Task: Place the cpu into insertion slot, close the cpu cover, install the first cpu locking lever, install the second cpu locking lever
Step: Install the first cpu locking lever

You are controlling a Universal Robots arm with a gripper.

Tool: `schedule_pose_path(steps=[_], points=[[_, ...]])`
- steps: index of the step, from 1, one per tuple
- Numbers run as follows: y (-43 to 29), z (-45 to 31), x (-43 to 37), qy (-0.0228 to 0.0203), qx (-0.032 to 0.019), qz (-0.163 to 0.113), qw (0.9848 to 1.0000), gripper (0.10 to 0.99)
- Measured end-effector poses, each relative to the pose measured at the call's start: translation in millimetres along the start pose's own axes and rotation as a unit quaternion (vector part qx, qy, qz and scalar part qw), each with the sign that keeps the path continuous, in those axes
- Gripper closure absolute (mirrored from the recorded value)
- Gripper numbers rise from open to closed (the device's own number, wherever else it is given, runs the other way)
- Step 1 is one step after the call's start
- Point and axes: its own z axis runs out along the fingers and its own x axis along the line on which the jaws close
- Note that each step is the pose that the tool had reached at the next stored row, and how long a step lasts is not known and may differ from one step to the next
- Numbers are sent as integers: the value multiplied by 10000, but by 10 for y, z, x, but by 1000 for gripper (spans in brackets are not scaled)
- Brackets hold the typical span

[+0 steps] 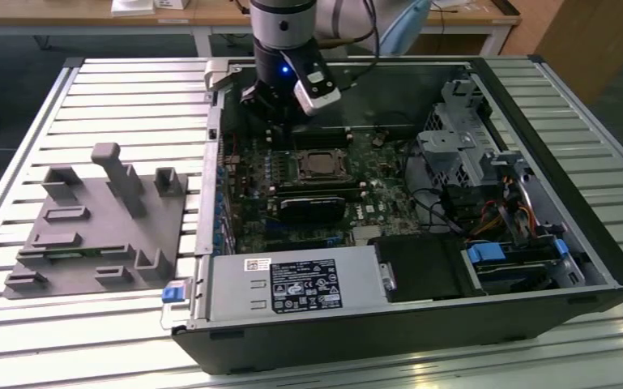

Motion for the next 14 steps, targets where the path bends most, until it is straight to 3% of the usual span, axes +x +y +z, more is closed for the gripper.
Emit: schedule_pose_path(steps=[7,14], points=[[114,10,62,0,-1,0,10000,980],[216,24,72,0,-1,0,10000,980]])
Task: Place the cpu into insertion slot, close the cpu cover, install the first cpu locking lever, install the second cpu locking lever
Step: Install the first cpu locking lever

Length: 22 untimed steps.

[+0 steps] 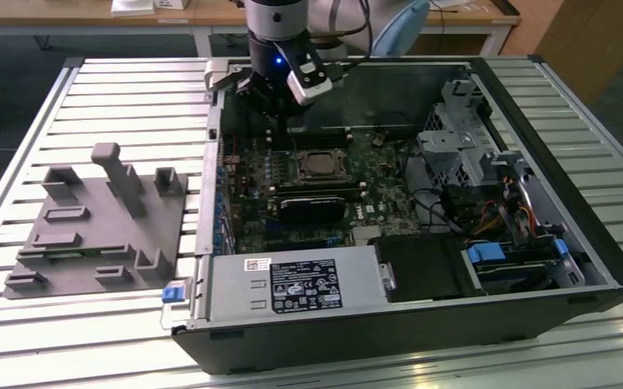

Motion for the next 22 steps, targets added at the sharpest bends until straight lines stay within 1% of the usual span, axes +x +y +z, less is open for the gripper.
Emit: schedule_pose_path(steps=[3,5,8,18,20,22], points=[[34,5,-6,0,0,0,10000,980],[43,7,-28,1,0,0,10000,980],[51,11,-84,3,0,0,10000,980],[66,30,-322,23,2,1,10000,980],[66,32,-340,27,1,1,10000,980],[66,32,-341,28,1,2,10000,980]])
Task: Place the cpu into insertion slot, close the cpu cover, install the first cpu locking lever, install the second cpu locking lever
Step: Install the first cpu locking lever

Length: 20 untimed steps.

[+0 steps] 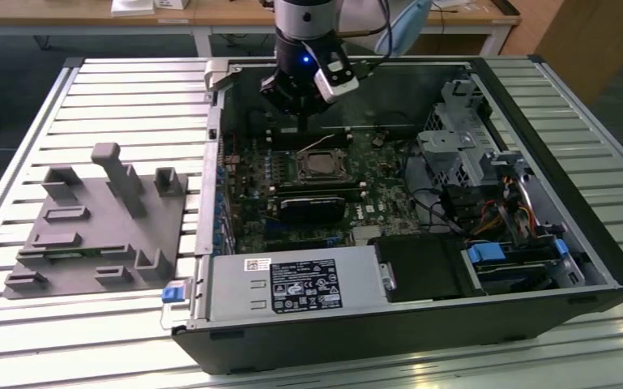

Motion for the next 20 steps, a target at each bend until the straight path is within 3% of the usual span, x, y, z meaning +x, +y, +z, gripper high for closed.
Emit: schedule_pose_path(steps=[1,3,4,10,20], points=[[0,1,-1,1,-19,0,10000,980],[0,5,-1,9,-170,3,9999,980],[-2,7,-1,11,-219,4,9998,980],[-6,47,-14,22,-231,-144,9996,980],[-3,151,-147,25,-231,-177,9996,980]])
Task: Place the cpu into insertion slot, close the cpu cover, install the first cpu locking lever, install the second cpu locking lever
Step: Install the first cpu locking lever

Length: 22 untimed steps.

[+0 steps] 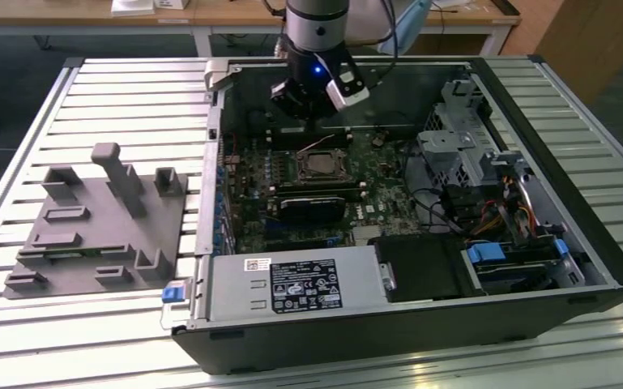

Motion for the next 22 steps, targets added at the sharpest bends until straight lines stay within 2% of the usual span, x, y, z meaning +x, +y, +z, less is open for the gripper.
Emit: schedule_pose_path(steps=[6,11,22], points=[[-6,67,-15,0,1,-8,10000,980],[-7,86,-50,11,-1,-111,9999,980],[10,122,-139,10,-1,-111,9999,980]])
